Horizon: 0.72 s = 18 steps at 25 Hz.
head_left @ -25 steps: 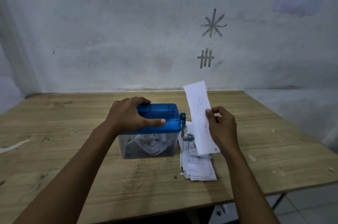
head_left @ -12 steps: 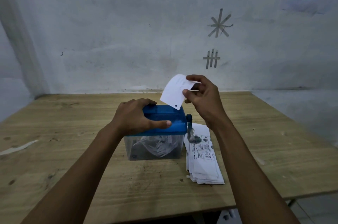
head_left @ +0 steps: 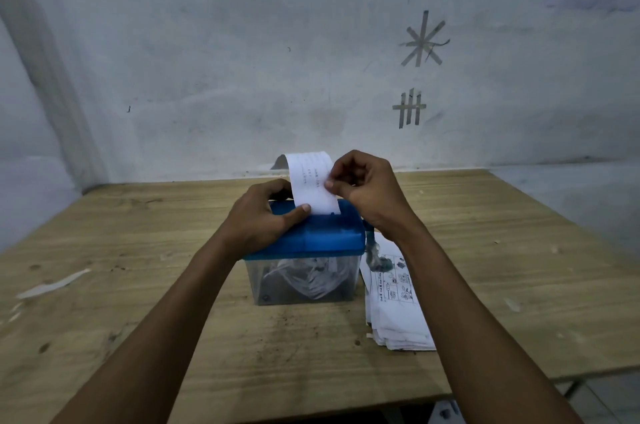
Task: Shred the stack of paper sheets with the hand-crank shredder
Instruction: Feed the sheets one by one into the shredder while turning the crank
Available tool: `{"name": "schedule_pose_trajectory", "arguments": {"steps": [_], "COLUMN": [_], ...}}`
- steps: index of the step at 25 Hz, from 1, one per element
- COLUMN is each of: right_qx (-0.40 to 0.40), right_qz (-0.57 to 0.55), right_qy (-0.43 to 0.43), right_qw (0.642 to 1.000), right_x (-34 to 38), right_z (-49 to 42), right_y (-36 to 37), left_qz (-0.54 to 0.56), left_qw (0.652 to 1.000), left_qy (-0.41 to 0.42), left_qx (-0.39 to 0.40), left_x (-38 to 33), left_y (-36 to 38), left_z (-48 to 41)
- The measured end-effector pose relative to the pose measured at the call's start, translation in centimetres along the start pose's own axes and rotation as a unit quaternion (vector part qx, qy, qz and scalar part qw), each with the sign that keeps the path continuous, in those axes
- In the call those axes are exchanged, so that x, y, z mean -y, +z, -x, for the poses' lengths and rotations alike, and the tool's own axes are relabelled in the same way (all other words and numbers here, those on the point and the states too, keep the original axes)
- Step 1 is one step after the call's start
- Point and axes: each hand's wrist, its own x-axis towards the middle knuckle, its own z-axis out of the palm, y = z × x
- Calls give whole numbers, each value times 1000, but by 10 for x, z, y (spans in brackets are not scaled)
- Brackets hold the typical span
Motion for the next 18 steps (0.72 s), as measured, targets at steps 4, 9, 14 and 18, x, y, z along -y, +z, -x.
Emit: {"name": "schedule_pose_trajectory", "arguments": {"steps": [4,9,14,18], "right_qx": [-16,-40,15,26], "right_qz": [-21,113,180,197], "right_qy": [31,155,305,321], "right_qw": [999,981,935,926], "right_x": [-2,-4,1,8], "right_z": [9,39,69,69], "right_y": [2,-4,-10,-11], "left_qz": [34,30,7,-13], "left_qw": [999,998,999,999], "left_qy": [18,40,44,30], "left_qx": [-8,-32,-29,-22], "left_x": [0,2,9,12], "left_y": [0,1,1,2], "left_z": [2,1,-1,-2]}}
